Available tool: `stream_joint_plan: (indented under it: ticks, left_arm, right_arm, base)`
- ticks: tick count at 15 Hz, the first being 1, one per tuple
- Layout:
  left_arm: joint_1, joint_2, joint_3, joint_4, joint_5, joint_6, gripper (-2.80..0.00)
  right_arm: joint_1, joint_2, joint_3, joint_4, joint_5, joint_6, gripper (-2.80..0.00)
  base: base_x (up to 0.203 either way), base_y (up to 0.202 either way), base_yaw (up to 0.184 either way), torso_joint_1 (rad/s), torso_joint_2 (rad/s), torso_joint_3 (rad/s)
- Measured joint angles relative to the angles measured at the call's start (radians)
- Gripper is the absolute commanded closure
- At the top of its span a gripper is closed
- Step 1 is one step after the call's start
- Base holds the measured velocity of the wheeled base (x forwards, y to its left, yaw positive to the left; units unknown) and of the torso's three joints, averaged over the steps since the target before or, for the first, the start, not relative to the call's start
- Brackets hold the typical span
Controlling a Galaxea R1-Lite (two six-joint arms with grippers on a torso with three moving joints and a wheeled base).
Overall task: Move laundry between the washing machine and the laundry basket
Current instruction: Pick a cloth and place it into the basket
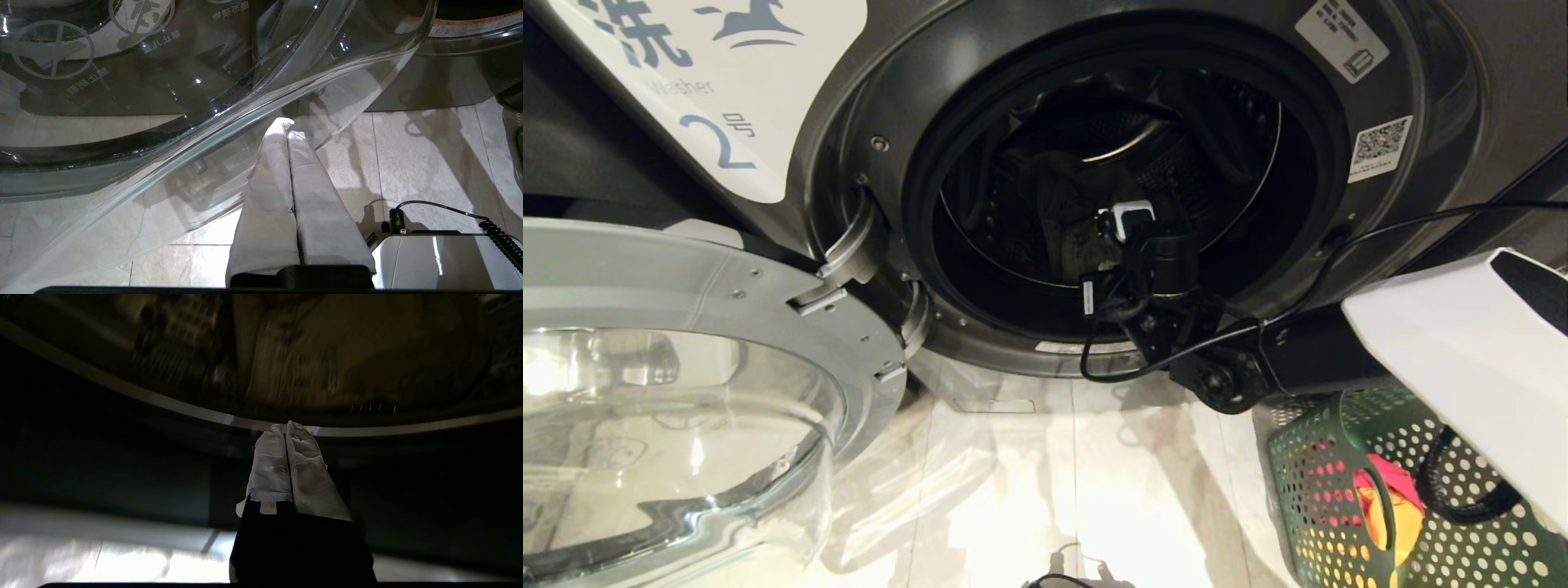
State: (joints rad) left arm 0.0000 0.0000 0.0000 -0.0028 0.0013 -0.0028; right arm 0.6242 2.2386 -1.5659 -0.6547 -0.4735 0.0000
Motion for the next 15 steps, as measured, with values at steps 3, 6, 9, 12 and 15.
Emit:
stream_joint_plan:
  ticks: [3,6,9,12,15]
  left_arm:
    - [0.000,0.000,0.000,0.000,0.000,0.000,0.00]
    - [0.000,0.000,0.000,0.000,0.000,0.000,0.00]
    - [0.000,0.000,0.000,0.000,0.000,0.000,0.00]
    - [0.000,0.000,0.000,0.000,0.000,0.000,0.00]
    - [0.000,0.000,0.000,0.000,0.000,0.000,0.00]
  right_arm:
    - [-0.037,0.118,-0.209,0.007,-0.042,-0.027,0.00]
    - [-0.082,0.203,-0.357,0.075,-0.062,-0.030,0.00]
    - [-0.098,0.250,-0.395,0.074,-0.062,-0.013,0.00]
    - [-0.101,0.215,-0.351,0.098,-0.055,-0.005,0.00]
    - [-0.079,0.048,-0.140,0.140,0.004,0.016,0.00]
  base:
    - [0.000,0.000,0.000,0.000,0.00,0.000]
    - [0.000,0.000,0.000,0.000,0.00,0.000]
    - [0.000,0.000,0.000,0.000,0.00,0.000]
    - [0.000,0.000,0.000,0.000,0.00,0.000]
    - [0.000,0.000,0.000,0.000,0.00,0.000]
